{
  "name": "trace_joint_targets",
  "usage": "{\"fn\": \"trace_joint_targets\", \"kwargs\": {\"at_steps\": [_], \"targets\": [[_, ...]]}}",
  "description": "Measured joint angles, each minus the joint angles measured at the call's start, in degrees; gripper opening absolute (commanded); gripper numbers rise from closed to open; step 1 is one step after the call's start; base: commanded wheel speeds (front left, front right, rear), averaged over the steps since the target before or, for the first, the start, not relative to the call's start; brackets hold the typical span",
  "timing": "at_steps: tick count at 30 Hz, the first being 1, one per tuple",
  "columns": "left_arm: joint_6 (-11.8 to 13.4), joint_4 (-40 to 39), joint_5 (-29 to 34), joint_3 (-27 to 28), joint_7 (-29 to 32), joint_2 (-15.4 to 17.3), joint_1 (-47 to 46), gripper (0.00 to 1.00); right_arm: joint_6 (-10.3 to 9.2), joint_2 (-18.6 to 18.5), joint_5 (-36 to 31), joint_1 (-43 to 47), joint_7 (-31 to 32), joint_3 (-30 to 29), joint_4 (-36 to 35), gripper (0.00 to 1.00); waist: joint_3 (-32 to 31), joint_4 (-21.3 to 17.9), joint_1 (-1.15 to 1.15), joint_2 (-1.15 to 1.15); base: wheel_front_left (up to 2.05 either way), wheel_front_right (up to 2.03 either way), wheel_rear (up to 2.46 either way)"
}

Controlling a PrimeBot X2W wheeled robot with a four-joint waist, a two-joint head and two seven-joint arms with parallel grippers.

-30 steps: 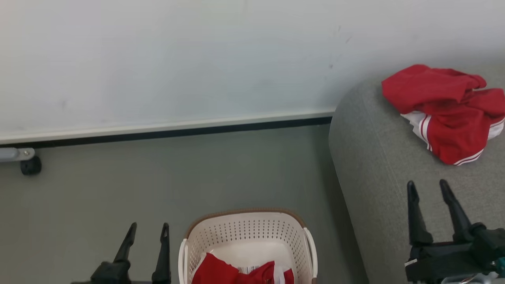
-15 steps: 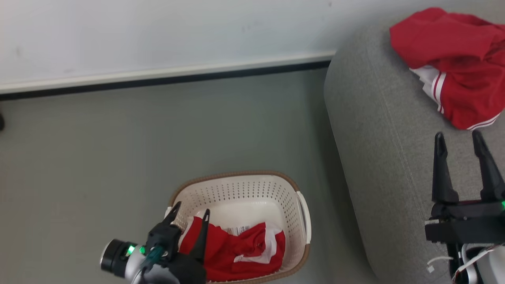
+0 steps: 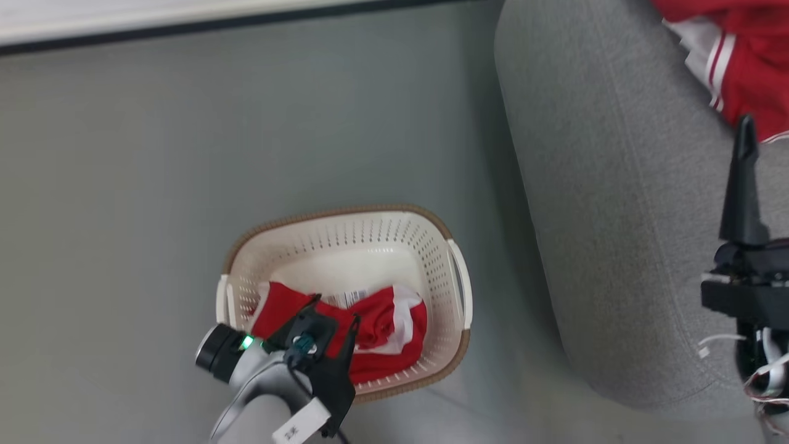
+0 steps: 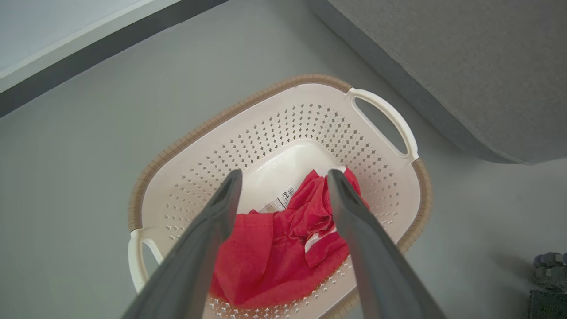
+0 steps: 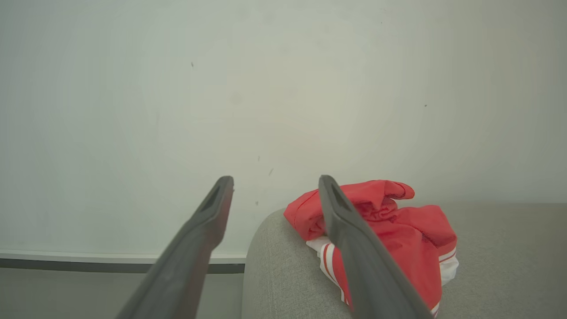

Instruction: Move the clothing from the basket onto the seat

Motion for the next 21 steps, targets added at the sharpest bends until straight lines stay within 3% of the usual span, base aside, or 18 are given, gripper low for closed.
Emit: {"fn": "trace_joint_targets", "kwargs": {"at_steps": [21], "targets": [[-2.11,8.35,1.40,-5.13,1.15,-1.63,-16.05,1.00,-0.21,-1.47,-2.97,-8.35,0.04,-2.69,-11.18,1.00,18.18,-0.48,-0.01,0.00,0.00,0.00,0.00]]}}
